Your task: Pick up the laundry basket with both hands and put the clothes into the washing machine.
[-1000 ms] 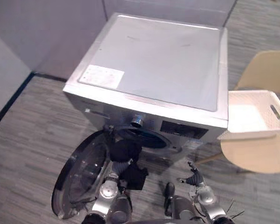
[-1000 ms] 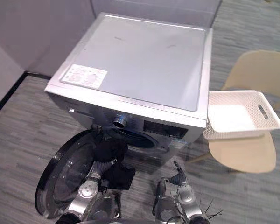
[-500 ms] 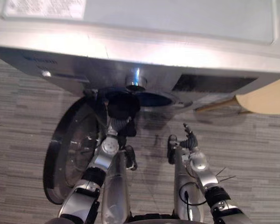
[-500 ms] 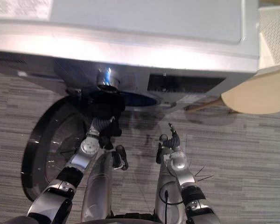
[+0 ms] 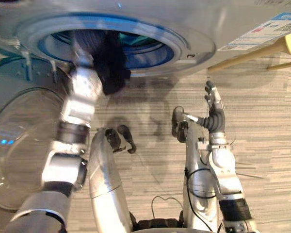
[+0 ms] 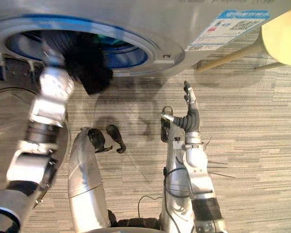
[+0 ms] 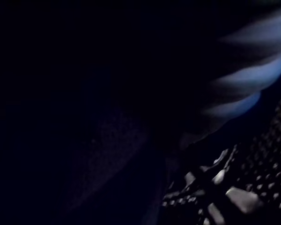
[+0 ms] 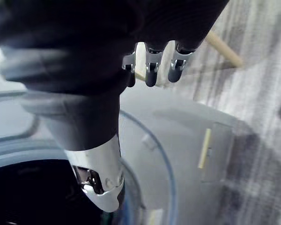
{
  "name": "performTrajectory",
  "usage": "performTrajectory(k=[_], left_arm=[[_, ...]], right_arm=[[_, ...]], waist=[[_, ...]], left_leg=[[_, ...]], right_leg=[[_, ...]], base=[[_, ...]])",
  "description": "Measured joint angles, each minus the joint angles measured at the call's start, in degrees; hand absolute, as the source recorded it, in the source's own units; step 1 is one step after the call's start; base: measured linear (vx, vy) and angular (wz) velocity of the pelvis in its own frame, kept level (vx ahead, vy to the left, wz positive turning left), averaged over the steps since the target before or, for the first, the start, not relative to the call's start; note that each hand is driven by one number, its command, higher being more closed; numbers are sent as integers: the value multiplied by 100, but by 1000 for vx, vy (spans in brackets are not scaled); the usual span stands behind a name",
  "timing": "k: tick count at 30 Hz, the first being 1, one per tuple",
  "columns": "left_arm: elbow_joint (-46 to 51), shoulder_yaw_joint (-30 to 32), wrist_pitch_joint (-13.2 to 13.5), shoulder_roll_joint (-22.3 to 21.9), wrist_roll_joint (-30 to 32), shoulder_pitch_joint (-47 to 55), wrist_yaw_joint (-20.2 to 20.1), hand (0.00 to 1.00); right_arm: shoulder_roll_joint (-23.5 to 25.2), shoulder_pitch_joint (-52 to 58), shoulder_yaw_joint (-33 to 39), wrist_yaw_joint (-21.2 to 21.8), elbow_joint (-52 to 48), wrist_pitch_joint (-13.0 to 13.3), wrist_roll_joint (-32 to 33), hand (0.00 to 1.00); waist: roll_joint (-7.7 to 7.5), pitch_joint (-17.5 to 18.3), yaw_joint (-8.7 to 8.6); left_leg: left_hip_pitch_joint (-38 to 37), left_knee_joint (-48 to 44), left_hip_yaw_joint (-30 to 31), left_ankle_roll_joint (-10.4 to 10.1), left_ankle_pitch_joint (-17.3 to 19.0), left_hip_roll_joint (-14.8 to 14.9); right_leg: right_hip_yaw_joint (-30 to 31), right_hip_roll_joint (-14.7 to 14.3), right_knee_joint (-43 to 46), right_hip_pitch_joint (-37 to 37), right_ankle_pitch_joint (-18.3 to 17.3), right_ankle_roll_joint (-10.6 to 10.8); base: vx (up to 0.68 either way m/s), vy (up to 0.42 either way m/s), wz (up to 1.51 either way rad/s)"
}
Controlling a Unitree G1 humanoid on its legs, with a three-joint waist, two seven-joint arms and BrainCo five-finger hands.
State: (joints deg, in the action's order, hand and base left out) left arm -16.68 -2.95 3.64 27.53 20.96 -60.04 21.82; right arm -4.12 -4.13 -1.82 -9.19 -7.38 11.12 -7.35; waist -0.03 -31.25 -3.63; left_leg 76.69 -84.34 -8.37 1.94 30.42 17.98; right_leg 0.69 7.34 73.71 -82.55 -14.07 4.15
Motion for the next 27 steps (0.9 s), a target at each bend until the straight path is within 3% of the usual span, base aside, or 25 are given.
performTrajectory(k=[5, 8, 10, 13, 14, 18, 23, 27], left_arm=[[-172, -960, -132, 218, 340, -1935, 370, 100], [-324, -1175, -292, 233, 516, -2159, 477, 100], [-742, -1353, -546, 236, 624, -2659, 473, 100], [-878, -1329, -601, 241, 623, -2988, 476, 100], [-886, -1308, -596, 239, 624, -3017, 474, 0], [-1638, -1274, -568, 135, 697, -2965, 308, 0], [-2737, -1265, -574, -110, 1141, -2367, -985, 0], [-2784, -1264, -552, -251, 1129, -2142, -1429, 0]], right_arm=[[94, 165, -129, 219, -202, -13, -80, 0], [145, 235, -142, 339, -295, -6, -119, 0], [164, 234, -154, 419, -300, 13, -116, 0], [203, 238, -138, 423, -301, 22, -108, 0], [209, 239, -139, 425, -301, 22, -105, 0], [270, 245, -122, 429, -301, 22, -106, 0], [266, 248, -119, 465, -303, 21, 4, 0], [253, 273, -118, 642, -310, 23, 89, 0]], waist=[[-83, -38, -71], [-117, -52, -94], [-178, -73, -182], [-189, -76, -204], [-191, -76, -202], [-196, -77, -197], [-198, -76, -213], [-213, -76, -195]], left_leg=[[290, -67, 64, 5, -4, -13], [393, -68, 77, 34, -19, -16], [463, -69, 112, 36, -21, -48], [470, -68, 98, 37, -20, -49], [470, -63, 100, 37, -20, -47], [470, -58, 103, 37, -19, -40], [515, -54, 145, 35, -18, -6], [545, -54, 175, 34, -20, -21]], right_leg=[[-66, 65, 91, -253, -53, 7], [-80, 67, 84, -331, -39, -17], [-113, 86, 76, -353, -39, -16], [-137, 87, 71, -362, -52, 1], [-147, 89, 74, -362, -57, 2], [-153, 86, 90, -361, -82, 12], [-190, 70, 54, -362, -87, 14], [-201, 74, 75, -370, -90, 9]], base=[[-15, -12, 4], [0, 0, 0], [13, 7, 4], [0, 0, 0], [0, 0, 0], [-29, -8, 3], [-24, -3, -2], [-2, 1, 3]])
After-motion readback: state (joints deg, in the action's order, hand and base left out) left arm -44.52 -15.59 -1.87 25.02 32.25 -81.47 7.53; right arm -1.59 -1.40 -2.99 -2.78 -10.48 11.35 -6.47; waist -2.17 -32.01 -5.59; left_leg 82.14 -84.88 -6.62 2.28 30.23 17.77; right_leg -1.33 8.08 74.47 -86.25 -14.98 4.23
